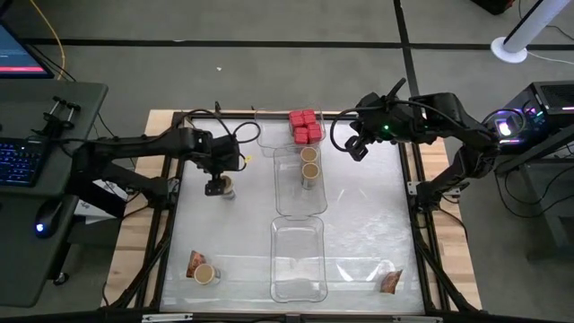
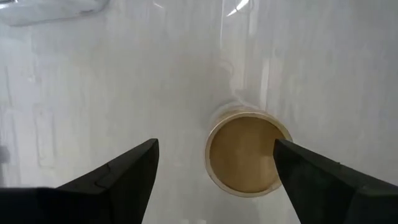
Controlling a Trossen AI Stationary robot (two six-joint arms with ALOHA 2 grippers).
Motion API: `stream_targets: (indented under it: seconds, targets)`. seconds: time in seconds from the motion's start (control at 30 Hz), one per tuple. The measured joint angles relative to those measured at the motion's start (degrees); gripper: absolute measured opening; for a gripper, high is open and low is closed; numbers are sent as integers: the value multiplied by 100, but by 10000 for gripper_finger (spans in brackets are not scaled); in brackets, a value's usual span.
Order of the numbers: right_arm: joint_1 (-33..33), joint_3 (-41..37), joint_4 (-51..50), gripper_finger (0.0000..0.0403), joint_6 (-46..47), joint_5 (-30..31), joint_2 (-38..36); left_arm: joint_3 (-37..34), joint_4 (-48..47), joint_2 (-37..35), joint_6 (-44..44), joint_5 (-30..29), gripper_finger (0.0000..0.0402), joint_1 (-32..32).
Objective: Sort spices by type
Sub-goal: Put the top gold seasoning bottle into the center transparent bin
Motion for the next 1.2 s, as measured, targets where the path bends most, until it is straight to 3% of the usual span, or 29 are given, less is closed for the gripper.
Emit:
stream_targets:
  seconds: [0.37,0.53,0.83,1.2]
  targets:
    - [0,0,2,0,0,5,0,0,-233,471,148,124,372,139]
    - [0,0,2,0,0,6,0,9,-285,510,-481,-5,373,142]
    - [0,0,2,0,0,11,0,225,-290,490,-567,602,372,150]
    - [0,0,2,0,2,13,0,450,-480,309,-549,725,372,-12]
